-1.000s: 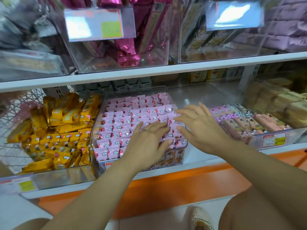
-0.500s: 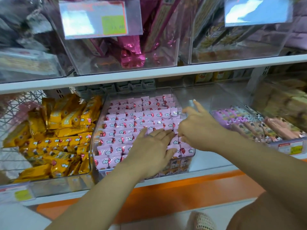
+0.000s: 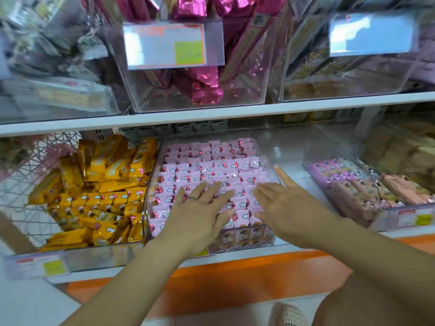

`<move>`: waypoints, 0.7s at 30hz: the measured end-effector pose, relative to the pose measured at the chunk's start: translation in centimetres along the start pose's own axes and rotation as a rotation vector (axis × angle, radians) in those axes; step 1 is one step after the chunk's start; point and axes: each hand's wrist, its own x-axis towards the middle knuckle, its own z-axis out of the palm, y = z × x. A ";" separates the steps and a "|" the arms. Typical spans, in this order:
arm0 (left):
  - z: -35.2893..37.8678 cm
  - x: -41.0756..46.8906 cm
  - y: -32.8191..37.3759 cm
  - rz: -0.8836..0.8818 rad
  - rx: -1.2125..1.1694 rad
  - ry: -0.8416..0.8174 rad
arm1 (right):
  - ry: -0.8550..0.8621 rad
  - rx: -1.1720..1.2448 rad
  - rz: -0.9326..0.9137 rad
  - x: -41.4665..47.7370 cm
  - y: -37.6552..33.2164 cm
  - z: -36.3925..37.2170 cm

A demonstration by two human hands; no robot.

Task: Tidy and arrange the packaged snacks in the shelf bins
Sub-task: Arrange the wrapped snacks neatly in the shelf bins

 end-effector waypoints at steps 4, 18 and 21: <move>0.5 0.5 -0.3 -0.003 -0.019 -0.021 | -0.144 -0.111 -0.023 1.2 -0.8 -0.9; -0.8 -2.4 -1.5 0.033 0.131 0.264 | -0.098 0.216 0.091 1.0 -2.6 -4.2; -0.4 -4.5 -4.0 0.070 0.259 0.411 | -0.134 0.422 -0.052 1.5 -5.9 -4.2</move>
